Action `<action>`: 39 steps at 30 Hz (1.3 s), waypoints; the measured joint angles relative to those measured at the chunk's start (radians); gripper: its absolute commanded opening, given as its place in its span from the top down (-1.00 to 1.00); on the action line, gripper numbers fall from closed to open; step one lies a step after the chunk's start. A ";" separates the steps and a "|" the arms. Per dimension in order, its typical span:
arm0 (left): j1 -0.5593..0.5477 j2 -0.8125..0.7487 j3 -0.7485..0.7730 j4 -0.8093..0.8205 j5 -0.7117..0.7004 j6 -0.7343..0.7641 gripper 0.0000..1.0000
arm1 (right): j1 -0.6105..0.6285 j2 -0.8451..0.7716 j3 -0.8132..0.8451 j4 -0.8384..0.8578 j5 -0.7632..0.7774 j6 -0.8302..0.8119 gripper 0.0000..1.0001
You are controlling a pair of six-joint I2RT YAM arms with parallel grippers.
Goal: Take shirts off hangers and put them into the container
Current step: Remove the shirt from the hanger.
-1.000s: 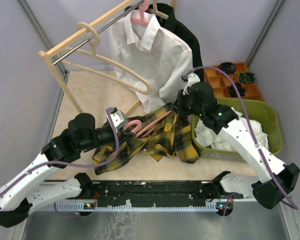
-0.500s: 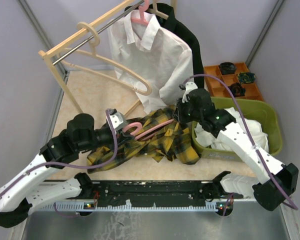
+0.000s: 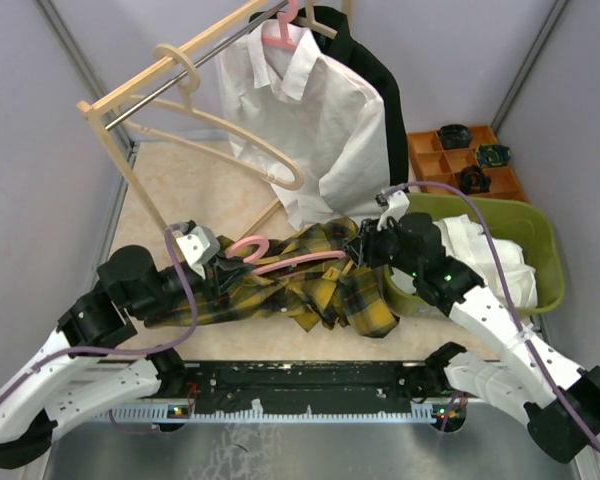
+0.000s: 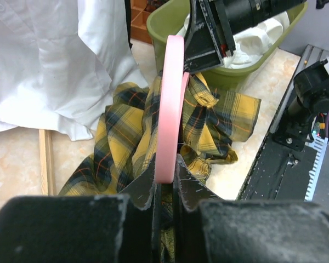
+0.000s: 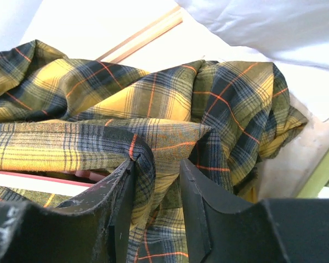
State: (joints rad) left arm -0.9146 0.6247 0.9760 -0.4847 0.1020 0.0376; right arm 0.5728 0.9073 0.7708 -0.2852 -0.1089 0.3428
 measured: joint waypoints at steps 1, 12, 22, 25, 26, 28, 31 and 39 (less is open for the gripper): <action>0.000 -0.006 -0.004 0.008 -0.003 -0.004 1.00 | 0.000 -0.011 -0.019 0.024 -0.007 0.012 0.25; 0.000 -0.055 -0.070 0.079 -0.009 -0.047 1.00 | -0.013 -0.056 -0.224 0.238 -0.143 0.124 0.08; -0.004 -0.122 -0.103 0.128 -0.035 -0.093 1.00 | -0.015 -0.173 -0.330 0.372 -0.154 0.217 0.01; -0.005 -0.111 -0.106 0.136 -0.037 -0.103 1.00 | -0.015 -0.177 -0.322 0.338 -0.147 0.216 0.00; -0.005 -0.103 -0.106 0.142 -0.039 -0.107 1.00 | -0.015 -0.181 -0.322 0.330 -0.147 0.217 -0.01; -0.005 -0.084 -0.103 0.151 -0.040 -0.113 1.00 | -0.016 -0.197 -0.322 0.309 -0.144 0.222 -0.03; -0.005 -0.069 -0.103 0.167 -0.040 -0.117 1.00 | -0.019 -0.207 -0.316 0.278 -0.144 0.238 -0.10; -0.005 -0.080 -0.103 0.200 -0.051 -0.120 1.00 | -0.019 -0.211 -0.298 0.224 -0.150 0.286 -0.34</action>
State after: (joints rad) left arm -0.9192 0.5449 0.8726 -0.2848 0.0509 -0.0826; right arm 0.5533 0.6964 0.4732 -0.0616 -0.2592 0.6285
